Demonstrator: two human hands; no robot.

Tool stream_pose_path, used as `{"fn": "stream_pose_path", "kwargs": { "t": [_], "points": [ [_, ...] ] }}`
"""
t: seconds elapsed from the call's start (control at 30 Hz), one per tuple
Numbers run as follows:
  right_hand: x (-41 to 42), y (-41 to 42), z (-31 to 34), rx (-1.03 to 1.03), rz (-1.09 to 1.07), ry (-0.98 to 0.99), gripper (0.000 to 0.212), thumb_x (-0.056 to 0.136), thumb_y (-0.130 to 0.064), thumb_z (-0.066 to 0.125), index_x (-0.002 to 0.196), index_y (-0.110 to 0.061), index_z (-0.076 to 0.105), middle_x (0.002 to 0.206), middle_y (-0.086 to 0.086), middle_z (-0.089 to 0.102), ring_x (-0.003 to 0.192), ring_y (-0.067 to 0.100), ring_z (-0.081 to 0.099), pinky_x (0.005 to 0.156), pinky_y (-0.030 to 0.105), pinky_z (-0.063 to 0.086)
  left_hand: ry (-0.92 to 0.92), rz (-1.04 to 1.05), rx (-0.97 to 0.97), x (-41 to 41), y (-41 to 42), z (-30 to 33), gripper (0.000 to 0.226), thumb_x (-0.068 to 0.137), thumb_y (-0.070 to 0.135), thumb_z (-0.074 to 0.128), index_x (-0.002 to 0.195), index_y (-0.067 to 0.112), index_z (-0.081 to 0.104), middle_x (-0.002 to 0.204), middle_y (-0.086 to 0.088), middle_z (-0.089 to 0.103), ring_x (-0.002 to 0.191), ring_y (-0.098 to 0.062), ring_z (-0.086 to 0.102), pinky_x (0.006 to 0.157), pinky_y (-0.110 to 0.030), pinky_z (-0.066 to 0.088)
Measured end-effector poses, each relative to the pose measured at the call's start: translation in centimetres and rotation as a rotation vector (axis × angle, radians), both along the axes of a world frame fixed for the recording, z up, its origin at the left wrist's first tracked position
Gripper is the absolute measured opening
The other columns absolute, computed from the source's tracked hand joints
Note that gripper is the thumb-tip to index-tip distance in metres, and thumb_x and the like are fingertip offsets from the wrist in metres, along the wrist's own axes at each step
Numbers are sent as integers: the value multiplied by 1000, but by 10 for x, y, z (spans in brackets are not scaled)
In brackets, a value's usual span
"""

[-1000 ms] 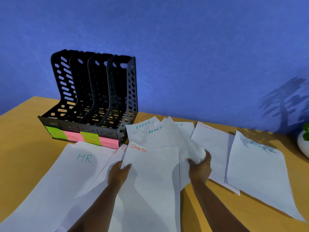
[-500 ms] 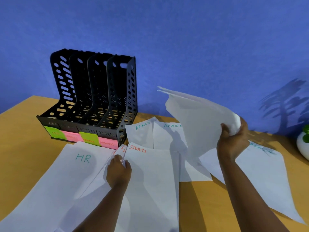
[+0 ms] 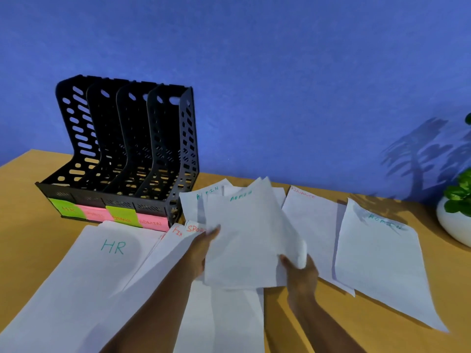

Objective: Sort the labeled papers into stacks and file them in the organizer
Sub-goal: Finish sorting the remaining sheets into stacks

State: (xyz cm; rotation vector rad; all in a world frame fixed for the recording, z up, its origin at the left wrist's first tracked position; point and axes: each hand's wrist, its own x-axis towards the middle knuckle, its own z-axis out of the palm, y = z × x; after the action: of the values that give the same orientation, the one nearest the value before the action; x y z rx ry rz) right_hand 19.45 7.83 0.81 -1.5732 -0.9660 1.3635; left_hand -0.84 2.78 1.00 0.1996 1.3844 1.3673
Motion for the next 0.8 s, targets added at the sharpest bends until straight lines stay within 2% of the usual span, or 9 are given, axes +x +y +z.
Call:
{"fn": "stream_pose_path", "kwargs": {
  "t": [0.07, 0.1, 0.2, 0.27, 0.37, 0.47, 0.63, 0.8],
  "points": [
    [-1, -6, -3, -97, 33, 105, 23, 88, -32, 61, 97, -11, 61, 89, 5, 62, 85, 26, 57, 76, 38, 49, 214, 7, -160, -2, 2, -8, 42, 91, 12, 56, 131, 4, 49, 131, -21, 55, 118, -40, 53, 104, -53, 40],
    [-1, -7, -3, -138, 9, 129, 30, 90, -40, 53, 99, -12, 61, 95, 5, 62, 89, 27, 57, 80, 39, 47, 272, 16, -220, -4, 1, -12, 41, 91, 7, 55, 131, 0, 49, 132, -23, 54, 119, -41, 52, 105, -52, 40],
    [-2, -7, -5, -195, -116, 22, 52, 96, -42, 38, 132, -5, 48, 131, 15, 53, 120, 36, 48, 99, 44, 40, 353, 36, -358, -7, -4, -23, 36, 90, 4, 54, 126, -5, 51, 129, -25, 56, 117, -42, 53, 104, -50, 41],
    [-6, -5, 0, -242, -170, -2, 57, 97, -37, 42, 141, -3, 33, 144, 18, 41, 128, 39, 42, 103, 47, 37, 390, 54, -409, -9, -6, -28, 36, 90, 5, 55, 124, -7, 52, 127, -26, 57, 116, -44, 54, 103, -49, 42],
    [-17, 3, 6, -302, -206, 43, 64, 94, -33, 51, 144, -5, 25, 145, 20, 38, 126, 41, 44, 105, 50, 39, 394, 68, -418, -9, -6, -31, 35, 89, 6, 57, 121, -9, 54, 125, -28, 58, 114, -44, 55, 102, -49, 43],
    [-23, 10, 7, -342, -223, 54, 59, 92, -30, 54, 140, -2, 33, 139, 21, 45, 121, 42, 49, 102, 52, 42, 386, 76, -425, -11, -6, -30, 36, 90, 7, 56, 123, -8, 53, 126, -27, 57, 115, -44, 54, 103, -49, 42],
    [-24, 10, -2, -374, -215, -106, 54, 87, -26, 59, 131, 2, 44, 131, 22, 51, 114, 41, 53, 96, 50, 47, 332, 105, -410, -12, -8, -29, 34, 90, 5, 53, 122, -7, 53, 124, -28, 58, 114, -45, 53, 103, -50, 42],
    [-35, 19, 5, -392, -172, 20, 55, 85, -22, 61, 132, 0, 42, 131, 21, 51, 109, 37, 53, 89, 44, 47, 338, 97, -408, -12, -6, -28, 34, 91, 7, 52, 123, -5, 53, 126, -26, 57, 115, -44, 53, 104, -51, 41]
  ]
}}
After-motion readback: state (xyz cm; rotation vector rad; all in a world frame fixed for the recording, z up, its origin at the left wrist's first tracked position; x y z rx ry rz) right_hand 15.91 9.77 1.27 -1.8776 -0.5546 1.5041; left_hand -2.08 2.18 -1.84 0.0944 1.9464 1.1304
